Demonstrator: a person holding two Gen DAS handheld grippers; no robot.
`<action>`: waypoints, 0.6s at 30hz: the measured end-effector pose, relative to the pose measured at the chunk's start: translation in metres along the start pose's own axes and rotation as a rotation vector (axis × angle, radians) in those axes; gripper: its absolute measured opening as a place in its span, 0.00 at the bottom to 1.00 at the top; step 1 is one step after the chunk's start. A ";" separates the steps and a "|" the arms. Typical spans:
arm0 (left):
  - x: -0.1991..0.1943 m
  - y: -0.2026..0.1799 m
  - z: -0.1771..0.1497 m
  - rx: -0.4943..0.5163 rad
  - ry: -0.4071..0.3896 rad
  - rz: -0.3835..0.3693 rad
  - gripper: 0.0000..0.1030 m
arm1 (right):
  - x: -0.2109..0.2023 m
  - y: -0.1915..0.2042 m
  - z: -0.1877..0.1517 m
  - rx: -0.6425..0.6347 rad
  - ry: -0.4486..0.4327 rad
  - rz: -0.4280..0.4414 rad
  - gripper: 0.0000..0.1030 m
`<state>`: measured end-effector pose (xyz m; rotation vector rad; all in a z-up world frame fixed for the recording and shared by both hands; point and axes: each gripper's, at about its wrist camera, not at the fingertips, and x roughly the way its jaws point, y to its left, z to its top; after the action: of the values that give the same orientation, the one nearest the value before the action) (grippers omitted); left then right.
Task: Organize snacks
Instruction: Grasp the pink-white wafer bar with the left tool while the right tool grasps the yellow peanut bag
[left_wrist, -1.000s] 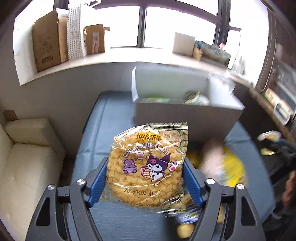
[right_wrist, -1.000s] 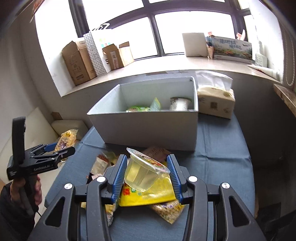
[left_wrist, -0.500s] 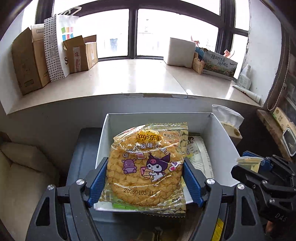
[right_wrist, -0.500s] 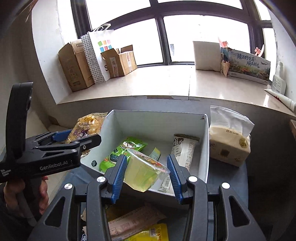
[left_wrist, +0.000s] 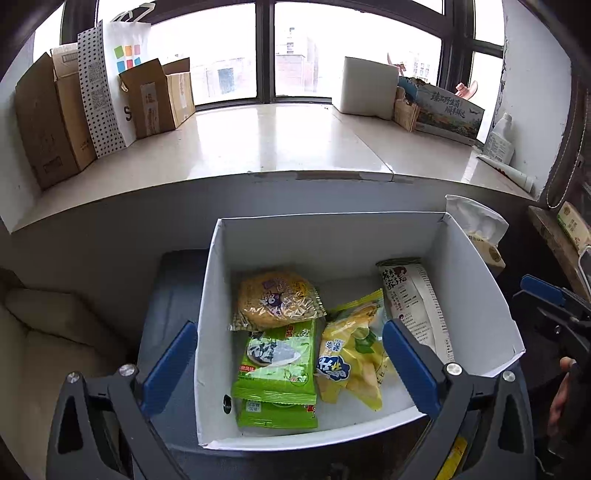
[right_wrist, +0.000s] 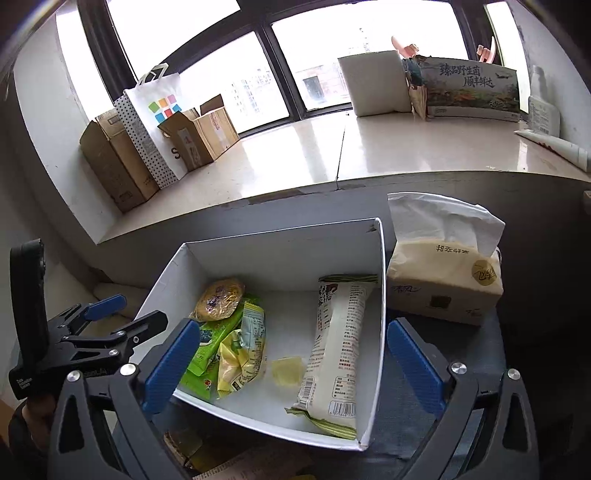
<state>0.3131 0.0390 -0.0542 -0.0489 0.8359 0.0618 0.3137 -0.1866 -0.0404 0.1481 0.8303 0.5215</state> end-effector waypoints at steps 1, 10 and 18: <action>-0.006 0.000 -0.004 0.007 -0.007 -0.012 0.99 | -0.004 0.002 -0.004 -0.001 -0.005 0.006 1.00; -0.059 -0.012 -0.073 0.118 0.024 -0.198 1.00 | -0.059 0.018 -0.071 0.007 -0.021 0.088 1.00; -0.031 -0.050 -0.141 0.216 0.215 -0.323 1.00 | -0.103 0.011 -0.138 0.052 -0.081 0.086 1.00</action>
<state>0.1917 -0.0218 -0.1245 0.0133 1.0361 -0.3426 0.1501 -0.2383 -0.0608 0.2520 0.7612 0.5714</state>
